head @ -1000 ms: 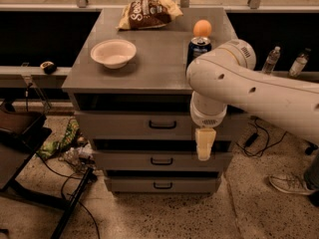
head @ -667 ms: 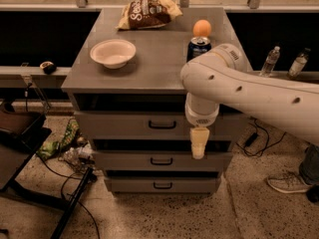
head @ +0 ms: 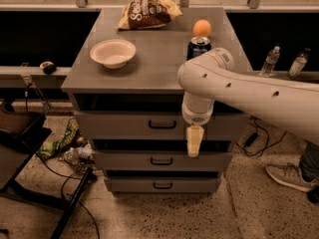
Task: Open top drawer
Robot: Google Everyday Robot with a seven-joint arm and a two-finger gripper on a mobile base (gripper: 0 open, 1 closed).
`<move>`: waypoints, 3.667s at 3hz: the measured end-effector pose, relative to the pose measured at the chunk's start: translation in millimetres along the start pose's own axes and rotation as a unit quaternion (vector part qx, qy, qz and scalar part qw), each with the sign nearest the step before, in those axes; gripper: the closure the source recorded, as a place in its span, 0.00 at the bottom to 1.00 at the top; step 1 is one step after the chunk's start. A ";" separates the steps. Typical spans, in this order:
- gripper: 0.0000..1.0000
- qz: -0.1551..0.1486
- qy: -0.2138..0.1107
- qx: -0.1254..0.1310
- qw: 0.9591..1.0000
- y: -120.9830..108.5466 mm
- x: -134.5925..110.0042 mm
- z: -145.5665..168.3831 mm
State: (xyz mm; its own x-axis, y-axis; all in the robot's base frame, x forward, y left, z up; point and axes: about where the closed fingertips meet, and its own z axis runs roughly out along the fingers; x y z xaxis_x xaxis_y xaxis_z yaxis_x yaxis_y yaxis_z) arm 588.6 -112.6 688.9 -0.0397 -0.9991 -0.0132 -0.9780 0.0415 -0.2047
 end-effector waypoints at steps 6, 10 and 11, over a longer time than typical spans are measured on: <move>0.62 0.032 -0.020 -0.021 0.999 6.5 1.3 1.2; 0.00 0.032 -0.019 -0.022 0.999 7.2 1.4 1.6; 0.18 0.031 0.005 -0.051 0.998 47.9 13.6 7.9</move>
Offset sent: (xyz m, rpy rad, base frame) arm -0.0466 -0.0433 -0.0310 0.0926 0.0872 -0.1963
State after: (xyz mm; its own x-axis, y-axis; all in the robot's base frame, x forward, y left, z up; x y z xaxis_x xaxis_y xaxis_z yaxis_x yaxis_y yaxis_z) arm 542.9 -124.2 671.2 -0.1029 -0.9946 -0.0124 -0.9893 0.1036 -0.1029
